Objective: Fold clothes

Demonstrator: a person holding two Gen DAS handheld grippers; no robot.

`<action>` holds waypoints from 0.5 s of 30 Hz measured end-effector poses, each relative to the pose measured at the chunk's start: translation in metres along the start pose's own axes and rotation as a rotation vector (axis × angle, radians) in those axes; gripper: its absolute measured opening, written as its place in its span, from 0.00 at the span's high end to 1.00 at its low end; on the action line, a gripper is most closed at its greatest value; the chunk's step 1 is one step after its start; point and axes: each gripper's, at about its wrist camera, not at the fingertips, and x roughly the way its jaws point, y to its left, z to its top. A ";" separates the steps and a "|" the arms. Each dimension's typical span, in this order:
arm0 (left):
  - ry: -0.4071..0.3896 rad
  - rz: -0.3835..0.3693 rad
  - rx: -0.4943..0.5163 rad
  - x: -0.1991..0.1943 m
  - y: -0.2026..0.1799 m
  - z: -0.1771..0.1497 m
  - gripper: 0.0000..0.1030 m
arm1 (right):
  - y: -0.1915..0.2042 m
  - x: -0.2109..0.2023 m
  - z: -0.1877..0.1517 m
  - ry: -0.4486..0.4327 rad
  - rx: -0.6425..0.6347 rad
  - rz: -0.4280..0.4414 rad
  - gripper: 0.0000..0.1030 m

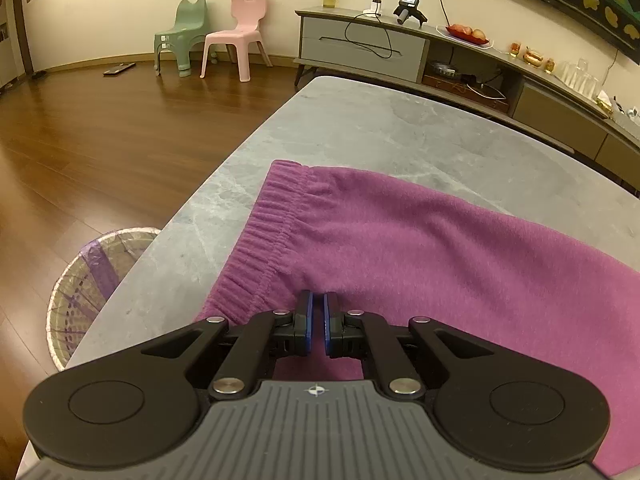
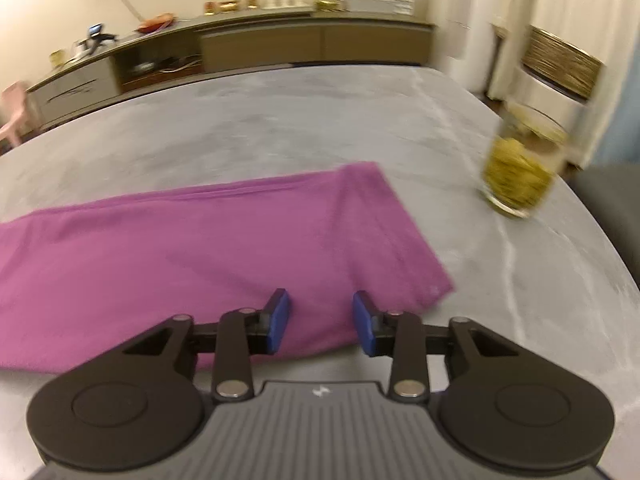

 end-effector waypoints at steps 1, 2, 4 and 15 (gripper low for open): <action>0.003 0.008 -0.003 -0.001 -0.001 0.001 0.94 | -0.004 -0.005 0.000 -0.003 0.021 -0.012 0.76; 0.002 0.023 0.000 -0.004 -0.005 0.004 0.94 | -0.008 -0.012 -0.001 -0.031 0.047 -0.020 0.75; -0.022 0.023 0.015 -0.016 -0.016 0.010 0.94 | -0.017 -0.028 -0.007 -0.104 0.113 -0.004 0.66; 0.001 -0.167 0.259 -0.031 -0.163 0.002 0.94 | -0.054 -0.020 -0.006 -0.160 0.279 0.117 0.56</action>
